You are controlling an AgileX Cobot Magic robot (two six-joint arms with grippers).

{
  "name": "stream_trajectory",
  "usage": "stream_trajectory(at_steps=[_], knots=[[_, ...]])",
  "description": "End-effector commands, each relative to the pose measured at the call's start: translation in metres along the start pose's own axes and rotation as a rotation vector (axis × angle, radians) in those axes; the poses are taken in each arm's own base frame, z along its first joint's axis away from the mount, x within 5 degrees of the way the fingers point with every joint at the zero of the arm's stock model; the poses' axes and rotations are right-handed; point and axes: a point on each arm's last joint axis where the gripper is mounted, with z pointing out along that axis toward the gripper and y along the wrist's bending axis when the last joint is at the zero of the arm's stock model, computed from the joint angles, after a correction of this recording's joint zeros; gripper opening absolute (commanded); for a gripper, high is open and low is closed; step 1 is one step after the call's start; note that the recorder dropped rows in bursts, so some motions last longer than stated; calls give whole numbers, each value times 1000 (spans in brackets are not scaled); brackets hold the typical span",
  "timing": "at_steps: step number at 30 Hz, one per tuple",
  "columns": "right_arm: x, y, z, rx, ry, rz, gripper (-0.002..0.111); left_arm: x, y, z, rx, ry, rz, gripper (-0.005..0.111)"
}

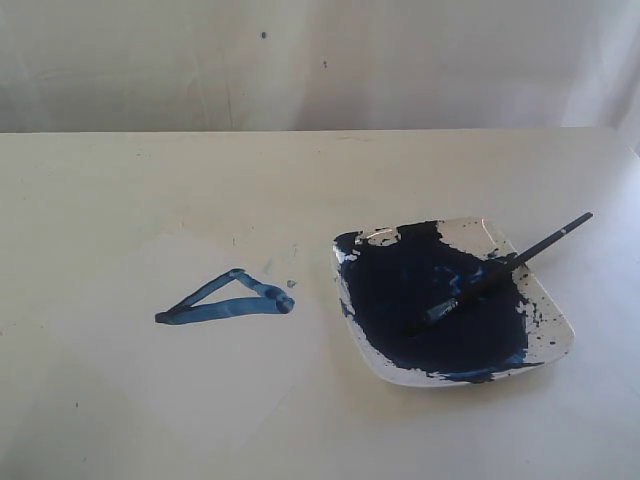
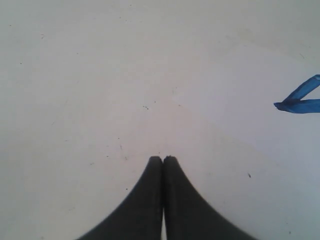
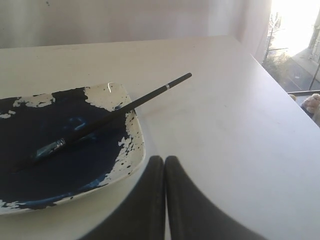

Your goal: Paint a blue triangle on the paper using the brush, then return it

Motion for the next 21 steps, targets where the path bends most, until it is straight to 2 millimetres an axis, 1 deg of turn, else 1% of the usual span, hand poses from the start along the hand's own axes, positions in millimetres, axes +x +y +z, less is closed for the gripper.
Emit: stream_trajectory(at_steps=[1, 4, 21], knots=[[1, 0, 0, -2, -8, 0, 0, 0, 0, 0, -4, -8, -3, 0], [1, 0, 0, -2, -8, 0, 0, -2, 0, 0, -4, -31, -3, 0], [1, 0, 0, -2, -8, 0, 0, -2, 0, 0, -2, -33, 0, 0]])
